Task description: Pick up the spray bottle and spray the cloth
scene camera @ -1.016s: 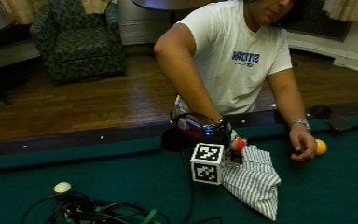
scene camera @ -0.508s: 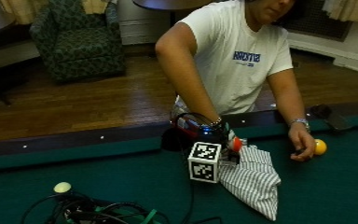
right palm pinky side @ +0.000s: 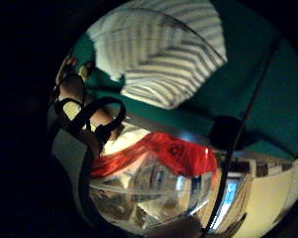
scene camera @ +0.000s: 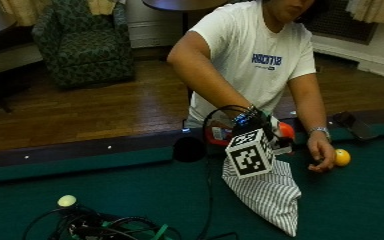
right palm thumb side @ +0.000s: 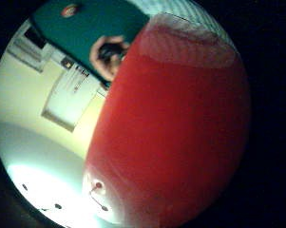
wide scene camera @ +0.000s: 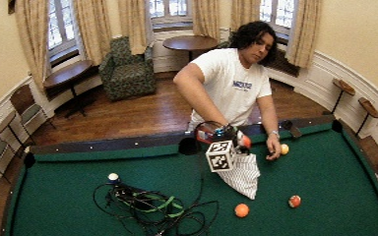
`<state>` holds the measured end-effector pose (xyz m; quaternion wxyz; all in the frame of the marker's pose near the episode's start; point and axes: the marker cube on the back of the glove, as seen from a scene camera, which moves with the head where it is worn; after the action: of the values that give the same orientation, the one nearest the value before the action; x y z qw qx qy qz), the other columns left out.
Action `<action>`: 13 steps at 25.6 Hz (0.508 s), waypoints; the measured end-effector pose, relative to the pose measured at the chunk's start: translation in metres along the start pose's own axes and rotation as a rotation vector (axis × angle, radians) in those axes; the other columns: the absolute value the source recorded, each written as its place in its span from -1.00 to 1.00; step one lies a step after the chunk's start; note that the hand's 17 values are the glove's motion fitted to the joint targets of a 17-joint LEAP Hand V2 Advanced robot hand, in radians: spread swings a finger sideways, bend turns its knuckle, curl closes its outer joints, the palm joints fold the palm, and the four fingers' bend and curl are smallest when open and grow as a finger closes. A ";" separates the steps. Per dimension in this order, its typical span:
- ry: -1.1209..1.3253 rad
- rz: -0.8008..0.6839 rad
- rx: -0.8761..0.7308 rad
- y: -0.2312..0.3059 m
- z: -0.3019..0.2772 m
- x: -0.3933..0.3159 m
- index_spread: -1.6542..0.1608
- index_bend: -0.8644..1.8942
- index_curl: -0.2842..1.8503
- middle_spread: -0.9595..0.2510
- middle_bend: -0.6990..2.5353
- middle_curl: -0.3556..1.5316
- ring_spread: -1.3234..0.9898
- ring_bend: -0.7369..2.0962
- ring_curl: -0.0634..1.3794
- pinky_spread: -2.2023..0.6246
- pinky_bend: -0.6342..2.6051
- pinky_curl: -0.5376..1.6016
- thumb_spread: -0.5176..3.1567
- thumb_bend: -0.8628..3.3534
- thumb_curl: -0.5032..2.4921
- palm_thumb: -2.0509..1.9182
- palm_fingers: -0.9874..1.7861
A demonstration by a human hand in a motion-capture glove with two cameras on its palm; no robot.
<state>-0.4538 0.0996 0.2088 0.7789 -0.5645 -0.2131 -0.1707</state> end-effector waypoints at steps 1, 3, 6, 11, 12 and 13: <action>-0.006 -0.043 0.010 0.001 0.000 -0.010 0.52 -0.14 -0.15 0.22 -0.24 0.00 -0.05 0.01 -0.22 0.35 -0.30 -0.10 -0.50 -0.60 -0.11 0.51 0.67; -0.020 -0.126 0.026 0.004 0.001 -0.030 0.52 -0.14 -0.15 0.22 -0.24 0.00 -0.05 0.01 -0.22 0.35 -0.30 -0.10 -0.50 -0.60 -0.11 0.51 0.67; -0.035 -0.246 0.049 0.008 0.004 -0.057 0.52 -0.14 -0.15 0.22 -0.24 0.00 -0.05 0.01 -0.22 0.35 -0.30 -0.10 -0.50 -0.60 -0.11 0.51 0.67; -0.016 -0.457 0.090 0.016 0.014 -0.092 0.52 -0.14 -0.15 0.22 -0.24 0.00 -0.05 0.01 -0.22 0.35 -0.30 -0.10 -0.50 -0.60 -0.10 0.51 0.67; -0.010 -0.502 0.107 0.019 0.017 -0.097 0.52 -0.14 -0.15 0.22 -0.24 0.00 -0.05 0.01 -0.22 0.35 -0.30 -0.10 -0.50 -0.60 -0.10 0.51 0.67; -0.004 -0.548 0.130 0.021 0.019 -0.101 0.52 -0.14 -0.15 0.22 -0.24 0.00 -0.05 0.01 -0.22 0.35 -0.30 -0.10 -0.50 -0.60 -0.10 0.51 0.67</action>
<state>-0.5312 0.1267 0.1437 0.7378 -0.4352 -0.3699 -0.3598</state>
